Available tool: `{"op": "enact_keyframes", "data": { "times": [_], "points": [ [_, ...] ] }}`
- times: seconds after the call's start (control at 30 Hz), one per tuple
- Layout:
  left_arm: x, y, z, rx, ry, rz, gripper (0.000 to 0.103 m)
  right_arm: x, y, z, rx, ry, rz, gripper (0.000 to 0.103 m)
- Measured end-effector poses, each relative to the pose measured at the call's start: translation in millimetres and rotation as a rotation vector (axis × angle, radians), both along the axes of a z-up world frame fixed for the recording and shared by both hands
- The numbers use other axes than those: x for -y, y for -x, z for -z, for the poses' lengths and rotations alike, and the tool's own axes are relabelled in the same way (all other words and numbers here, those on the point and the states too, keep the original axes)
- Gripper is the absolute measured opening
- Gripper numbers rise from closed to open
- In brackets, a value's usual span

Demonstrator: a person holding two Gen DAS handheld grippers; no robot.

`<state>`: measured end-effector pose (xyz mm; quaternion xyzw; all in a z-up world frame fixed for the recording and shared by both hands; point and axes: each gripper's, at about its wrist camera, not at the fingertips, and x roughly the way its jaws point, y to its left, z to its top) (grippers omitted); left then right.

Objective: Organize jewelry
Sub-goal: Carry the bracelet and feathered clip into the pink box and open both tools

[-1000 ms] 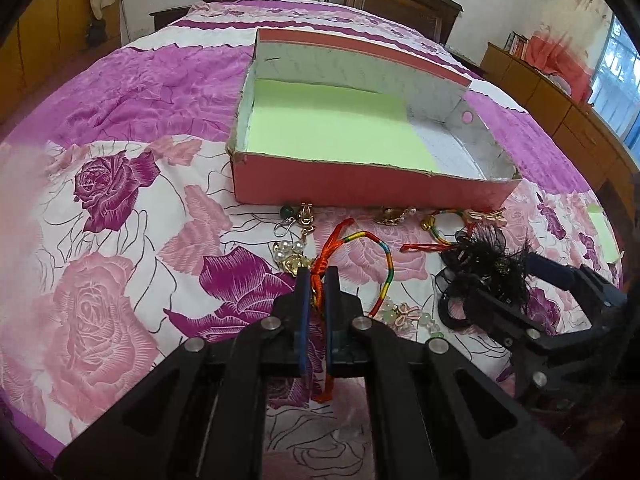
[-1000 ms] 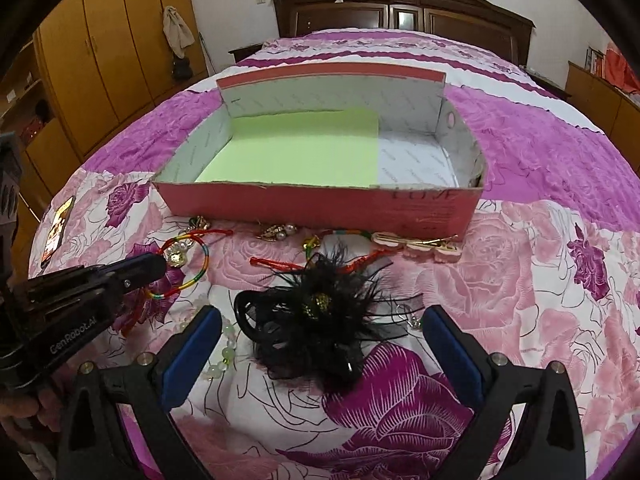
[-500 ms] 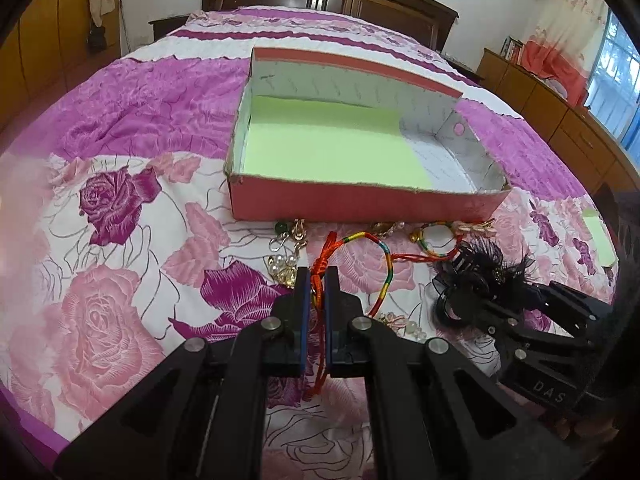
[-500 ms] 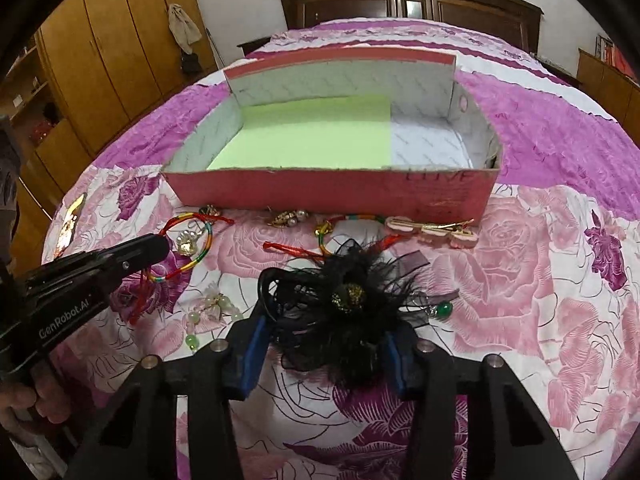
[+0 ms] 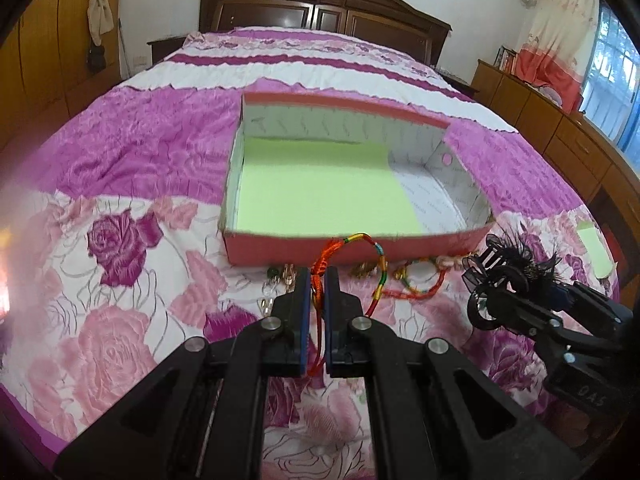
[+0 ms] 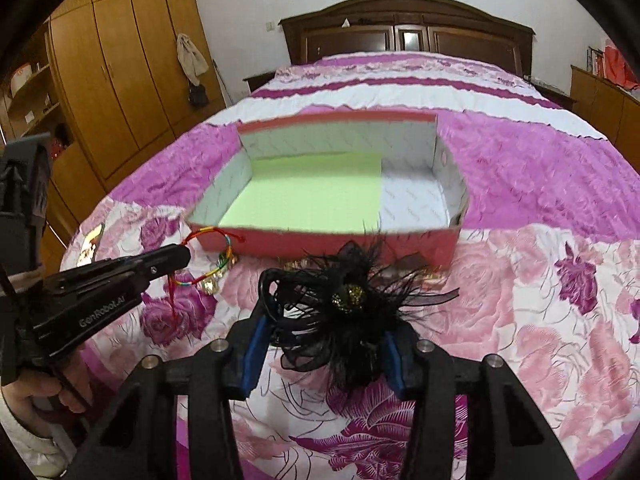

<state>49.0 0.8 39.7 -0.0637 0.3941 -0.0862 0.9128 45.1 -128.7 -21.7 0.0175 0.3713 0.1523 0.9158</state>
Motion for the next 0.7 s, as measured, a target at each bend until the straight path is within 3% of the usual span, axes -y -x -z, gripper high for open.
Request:
{"op": "enact_keyframes", "data": {
  "times": [0.33,0.7],
  "points": [
    [5,-30,-25,0.072,-0.012,0.016,0.000,8,-29,-28,0.051,-0.026,0.014,0.051],
    [10,-83,-35,0.104,-0.023,0.001,0.000,11,-90,-40,0.069,-0.018,0.046,0.051]
  ]
}}
